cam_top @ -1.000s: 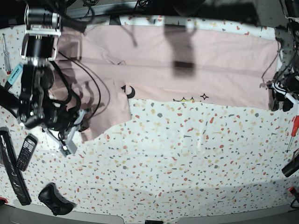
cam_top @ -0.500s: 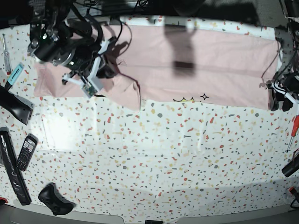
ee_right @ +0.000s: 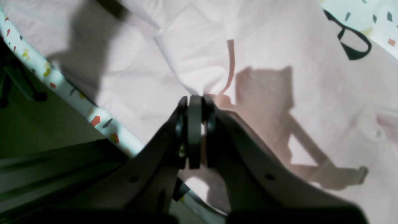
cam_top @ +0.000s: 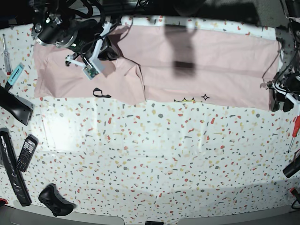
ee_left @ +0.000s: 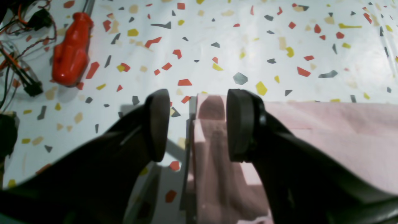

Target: Fold the T-shirt properly

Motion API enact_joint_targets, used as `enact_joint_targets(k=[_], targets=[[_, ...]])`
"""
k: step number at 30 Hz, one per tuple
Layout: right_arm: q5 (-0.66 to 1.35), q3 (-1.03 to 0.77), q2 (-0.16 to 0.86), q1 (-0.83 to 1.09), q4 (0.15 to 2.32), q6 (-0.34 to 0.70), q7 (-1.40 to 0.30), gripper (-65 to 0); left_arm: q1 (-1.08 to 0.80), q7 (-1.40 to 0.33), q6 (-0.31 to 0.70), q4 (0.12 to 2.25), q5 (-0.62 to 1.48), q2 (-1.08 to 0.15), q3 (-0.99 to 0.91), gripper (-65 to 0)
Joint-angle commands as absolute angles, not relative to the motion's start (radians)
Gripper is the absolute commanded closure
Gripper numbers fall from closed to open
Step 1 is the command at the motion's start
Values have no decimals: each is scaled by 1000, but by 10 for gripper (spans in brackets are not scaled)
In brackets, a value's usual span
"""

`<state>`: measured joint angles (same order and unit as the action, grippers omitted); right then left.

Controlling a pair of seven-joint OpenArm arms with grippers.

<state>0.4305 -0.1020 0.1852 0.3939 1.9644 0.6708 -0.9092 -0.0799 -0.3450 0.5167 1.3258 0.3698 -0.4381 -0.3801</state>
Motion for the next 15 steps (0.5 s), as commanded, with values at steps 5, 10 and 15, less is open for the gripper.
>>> enact_joint_targets(k=[5,10,15], targets=[[453,-28,191,397,1984,681,-891,0,-67,-322,515,1341,383,-460,-388,-279],[445,54,191,397,1983,680,-882,0,-67,-322,515,1341,382,-460,-388,-279],[446,73,191,397,1983,680,-944,-152,-67,-323,516,1341,382,-461,-388,-279]])
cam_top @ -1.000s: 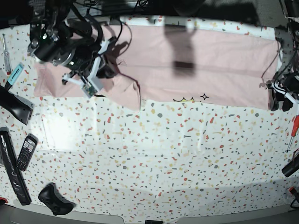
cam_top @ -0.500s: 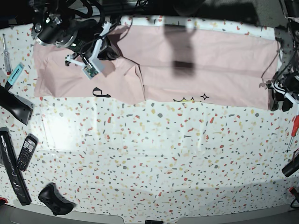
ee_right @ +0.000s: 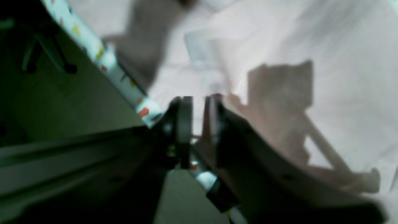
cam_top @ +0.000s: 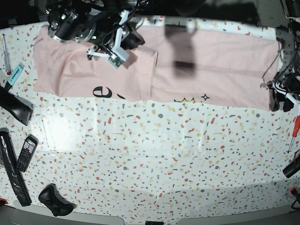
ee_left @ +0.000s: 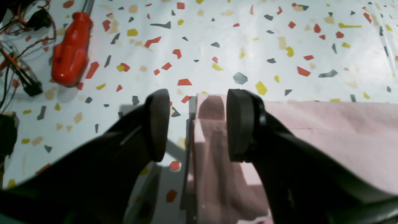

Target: Fold the T-shirt properly

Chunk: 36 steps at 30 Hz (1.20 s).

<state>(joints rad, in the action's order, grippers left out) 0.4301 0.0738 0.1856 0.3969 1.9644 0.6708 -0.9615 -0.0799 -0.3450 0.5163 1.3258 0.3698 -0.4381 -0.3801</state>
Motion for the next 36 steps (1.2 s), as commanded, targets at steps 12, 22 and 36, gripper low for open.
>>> enact_joint_targets(k=[12,22,36], targets=[[528,58,191,388,1984,678,-934,-192,-67,-345,515,1341,385,-463,-388,-279],[529,-194,191,366,1984,677,-935,-191,-194,-392,543,1341,567,-563,-389,-280],[529,-354,192,366,1984,678,-950,-191,-233,-424,661,1239,697,-543,-380,-279]])
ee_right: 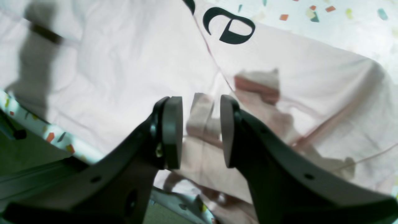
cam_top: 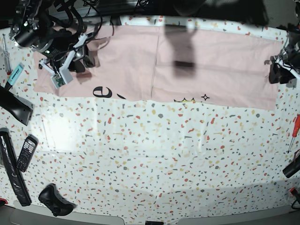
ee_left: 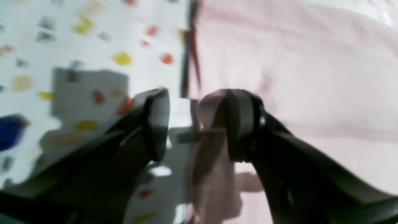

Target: Fold the T-shirt properly

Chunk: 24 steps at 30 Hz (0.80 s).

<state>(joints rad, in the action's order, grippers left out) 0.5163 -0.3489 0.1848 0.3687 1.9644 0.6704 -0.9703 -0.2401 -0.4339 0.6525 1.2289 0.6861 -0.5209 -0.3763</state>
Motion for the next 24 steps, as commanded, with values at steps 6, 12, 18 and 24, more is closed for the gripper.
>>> enact_joint_targets(k=[6,12,18,24], targets=[[536,-354,194,366,1984,678,-948,-191,-232,-448,675,1234,709,-543,-316,-260],[535,-354,194,366,1984,678,-947,-191,-233,-481,698,1234,710,-543,-256,-177],[535,-354,194,365,1984,678,-939,-191,-233,-437,698,1234,709,-564,-255,0],[535,-354,194,363,1984,678,-919,-191,-224,-411,638,1235,684,-600,-321,0]])
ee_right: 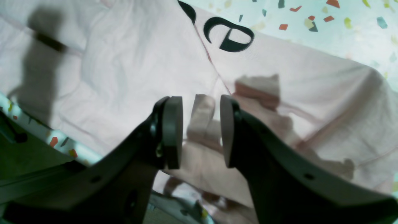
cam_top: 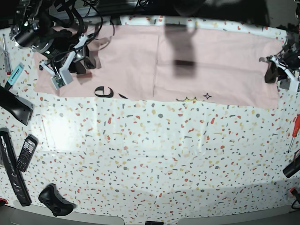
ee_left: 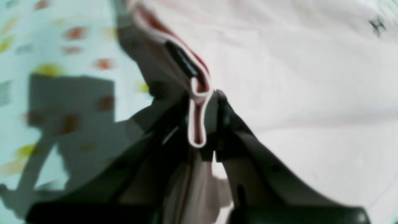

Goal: Fold the T-shirt properly
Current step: 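Grasp the collar end with the left gripper and fold it toward the hem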

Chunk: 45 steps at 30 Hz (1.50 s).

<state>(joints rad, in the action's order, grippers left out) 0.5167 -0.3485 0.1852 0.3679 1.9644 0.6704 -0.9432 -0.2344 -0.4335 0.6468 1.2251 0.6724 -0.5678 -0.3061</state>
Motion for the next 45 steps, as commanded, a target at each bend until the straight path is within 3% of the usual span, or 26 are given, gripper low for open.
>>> enact_joint_targets(k=[1,9,11,13,20,30,36,45], targets=[[535,-354,194,363,1984,678,-919,-191,-221,-412,625,1235,662,-602,-345,0],[535,-354,194,363,1984,678,-911,-191,-245,-720,618,1417,841,-599,-458,0],[535,-354,194,363,1984,678,-911,-191,-281,-745,544,1528,882,-584,-457,0],[535,-354,194,363,1984,678,-910,-191,-317,-744,477,1649,879,-541,-457,0],[536,-354,194,363,1984,678,-903,-191,-408,-760,473,1935,883,-313,-450,0],[536,-354,194,363,1984,678,-898,-191,-410,-754,430,1950,817,-257,-172,0],[535,-354,194,363,1984,678,-899,-191,-407,-675,352,1950,715,-226,-12,0],[536,-354,194,363,1984,678,-901,-191,-363,-664,310,1942,677,-194,35,0]])
